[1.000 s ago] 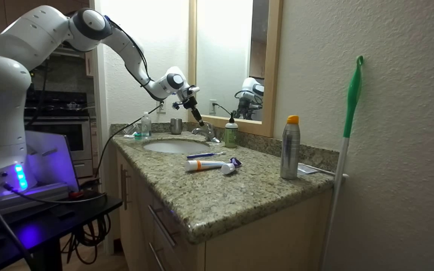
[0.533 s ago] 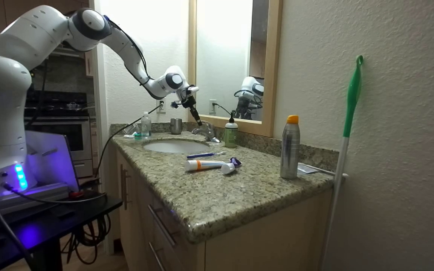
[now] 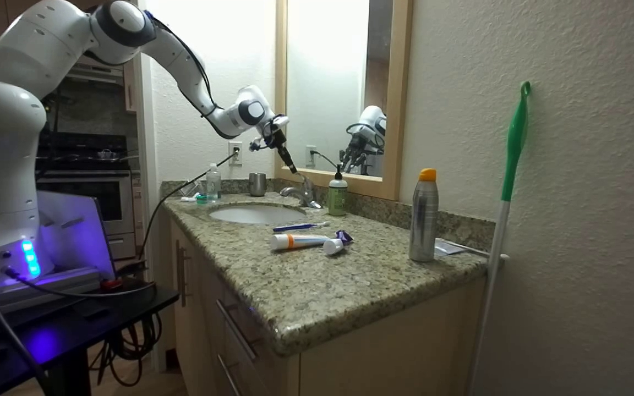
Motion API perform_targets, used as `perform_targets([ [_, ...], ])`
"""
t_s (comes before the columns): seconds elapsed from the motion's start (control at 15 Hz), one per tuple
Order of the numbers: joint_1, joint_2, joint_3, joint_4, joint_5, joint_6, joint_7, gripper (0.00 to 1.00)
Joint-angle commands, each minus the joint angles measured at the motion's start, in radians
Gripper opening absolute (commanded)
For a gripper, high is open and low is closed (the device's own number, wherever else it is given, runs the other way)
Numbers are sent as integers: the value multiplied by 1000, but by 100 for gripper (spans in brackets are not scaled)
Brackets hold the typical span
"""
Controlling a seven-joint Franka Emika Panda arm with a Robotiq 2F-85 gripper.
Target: Lift up faucet handle
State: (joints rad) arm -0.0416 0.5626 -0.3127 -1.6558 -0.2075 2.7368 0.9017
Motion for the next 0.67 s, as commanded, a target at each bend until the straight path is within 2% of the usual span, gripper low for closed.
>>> perform_targets([
  [0.0, 3, -203, 35, -131, 104, 73, -29, 8],
  [0.13, -2, -295, 60, -153, 160, 105, -40, 8],
  [0.2, -12, -335, 83, -161, 174, 93, -32, 12],
  [0.27, -14, -375, 96, -170, 205, 66, -33, 55],
  [0.33, -16, -414, 110, -179, 236, 19, -48, 51],
  [0.4, -9, -451, 109, -182, 238, -94, -63, 52],
  [0.47, -1, -368, 87, -117, 200, 1, -20, 58],
  [0.53, 0, -394, 91, -122, 202, -28, -22, 40],
  [0.6, 0, -401, 91, -122, 201, -26, -22, 48],
])
